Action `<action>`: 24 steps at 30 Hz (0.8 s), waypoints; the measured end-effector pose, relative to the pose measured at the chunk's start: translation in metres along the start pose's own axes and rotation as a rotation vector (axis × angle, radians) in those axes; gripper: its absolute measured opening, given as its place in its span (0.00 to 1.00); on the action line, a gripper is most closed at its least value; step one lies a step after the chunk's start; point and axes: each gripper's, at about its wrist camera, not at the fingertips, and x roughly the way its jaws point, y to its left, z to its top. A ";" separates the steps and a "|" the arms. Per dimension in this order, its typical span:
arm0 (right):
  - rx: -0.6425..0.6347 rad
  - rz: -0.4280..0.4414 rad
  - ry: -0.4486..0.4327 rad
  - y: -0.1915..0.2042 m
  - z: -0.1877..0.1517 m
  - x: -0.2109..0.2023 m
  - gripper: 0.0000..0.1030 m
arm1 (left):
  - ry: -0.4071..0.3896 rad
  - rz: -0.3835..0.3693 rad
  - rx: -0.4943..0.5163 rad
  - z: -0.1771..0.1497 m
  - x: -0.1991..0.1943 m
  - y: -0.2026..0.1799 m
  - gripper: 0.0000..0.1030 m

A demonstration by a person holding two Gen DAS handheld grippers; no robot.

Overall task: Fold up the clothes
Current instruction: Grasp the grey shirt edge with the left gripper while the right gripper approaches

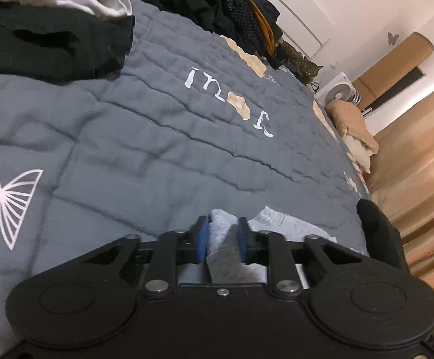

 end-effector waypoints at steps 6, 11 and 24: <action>-0.046 0.088 0.035 0.024 -0.009 0.004 0.39 | -0.010 0.004 0.013 0.001 0.000 -0.003 0.05; -0.121 0.160 0.125 0.044 -0.026 0.017 0.39 | -0.015 -0.011 0.023 0.005 -0.006 -0.005 0.05; -0.175 0.160 0.216 0.053 -0.048 0.037 0.39 | 0.064 -0.026 -0.008 0.005 -0.002 0.005 0.06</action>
